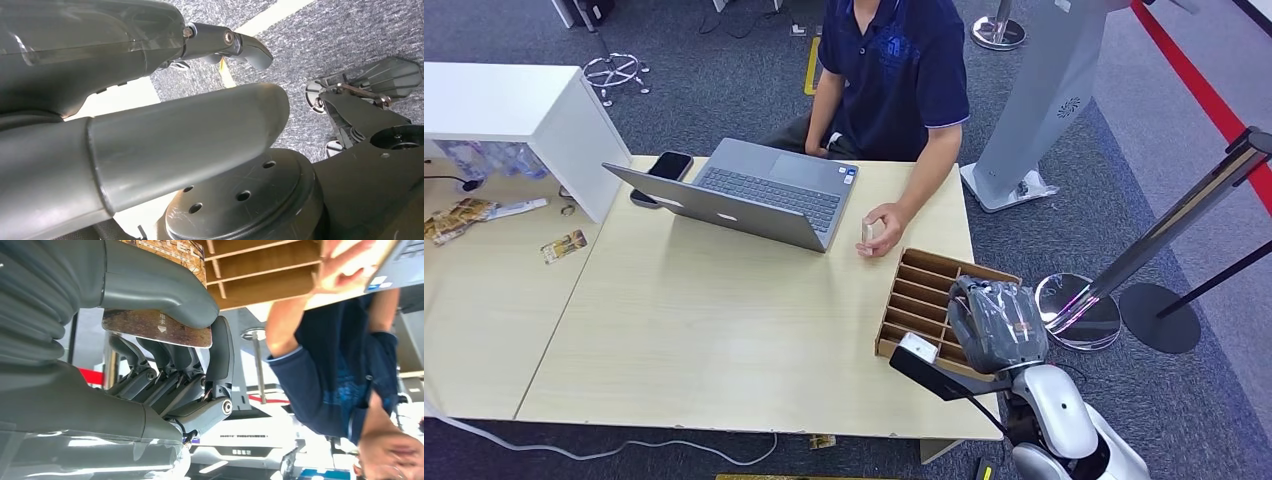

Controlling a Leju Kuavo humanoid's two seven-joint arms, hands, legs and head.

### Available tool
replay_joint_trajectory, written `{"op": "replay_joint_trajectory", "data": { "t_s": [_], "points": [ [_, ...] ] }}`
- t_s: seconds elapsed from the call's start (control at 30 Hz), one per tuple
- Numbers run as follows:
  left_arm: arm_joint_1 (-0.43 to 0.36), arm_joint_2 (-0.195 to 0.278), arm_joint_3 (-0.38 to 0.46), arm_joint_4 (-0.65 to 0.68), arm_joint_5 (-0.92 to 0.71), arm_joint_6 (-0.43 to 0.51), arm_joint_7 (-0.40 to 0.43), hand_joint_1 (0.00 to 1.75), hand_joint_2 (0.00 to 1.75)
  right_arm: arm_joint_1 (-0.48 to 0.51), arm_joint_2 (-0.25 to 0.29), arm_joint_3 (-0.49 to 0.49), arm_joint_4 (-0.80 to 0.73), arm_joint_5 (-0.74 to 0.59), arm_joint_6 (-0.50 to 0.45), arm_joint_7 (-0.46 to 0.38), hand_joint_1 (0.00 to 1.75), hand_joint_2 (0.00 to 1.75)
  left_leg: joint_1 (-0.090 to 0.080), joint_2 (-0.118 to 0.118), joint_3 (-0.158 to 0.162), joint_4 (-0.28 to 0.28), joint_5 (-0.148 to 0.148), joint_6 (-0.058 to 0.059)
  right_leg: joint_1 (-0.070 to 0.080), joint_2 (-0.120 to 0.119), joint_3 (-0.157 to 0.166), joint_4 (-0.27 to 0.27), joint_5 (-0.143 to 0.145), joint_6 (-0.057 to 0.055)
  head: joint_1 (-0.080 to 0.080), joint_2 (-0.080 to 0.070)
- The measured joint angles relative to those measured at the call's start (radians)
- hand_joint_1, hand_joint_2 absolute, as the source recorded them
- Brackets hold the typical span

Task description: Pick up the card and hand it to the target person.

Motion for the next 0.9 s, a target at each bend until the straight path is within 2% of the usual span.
{"op": "replay_joint_trajectory", "data": {
  "t_s": [0.3, 0.43, 0.63, 0.9],
  "points": [
    [0.0, 0.0, 0.0, 0.0, -0.011, -0.001, 0.0, 0.0, 0.0, -0.023, 0.011, 0.012, -0.001, -0.037, -0.027, -0.033, 1.58, 1.75, 0.0, 0.0, 0.0, 0.0, 0.0, 0.0, 0.0, 0.0, 0.0, 0.0, 0.0, 0.0, 0.0, 0.0],
    [0.0, 0.0, 0.0, 0.0, -0.026, -0.002, -0.001, 0.0, 0.0, -0.046, 0.024, 0.017, 0.002, -0.067, -0.08, -0.06, 1.53, 1.75, 0.0, 0.0, 0.0, 0.0, 0.0, 0.0, 0.0, 0.0, 0.0, 0.0, 0.0, 0.0, 0.0, 0.0],
    [-0.012, -0.004, -0.004, -0.001, -0.064, -0.002, 0.017, 0.0, 0.0, -0.145, 0.08, 0.025, 0.062, -0.052, -0.194, -0.077, 1.52, 1.75, 0.0, 0.0, 0.0, 0.0, 0.0, 0.0, 0.0, 0.0, 0.0, 0.0, 0.0, 0.0, 0.0, 0.0],
    [-0.044, -0.017, -0.011, -0.001, -0.099, -0.01, 0.047, 0.0, 0.0, -0.278, 0.158, 0.031, 0.176, 0.008, -0.243, -0.066, 1.53, 1.75, 0.0, -0.001, 0.0, 0.0, 0.0, 0.0, 0.0, -0.001, 0.0, 0.001, 0.0, 0.0, 0.0, 0.0]
  ]
}}
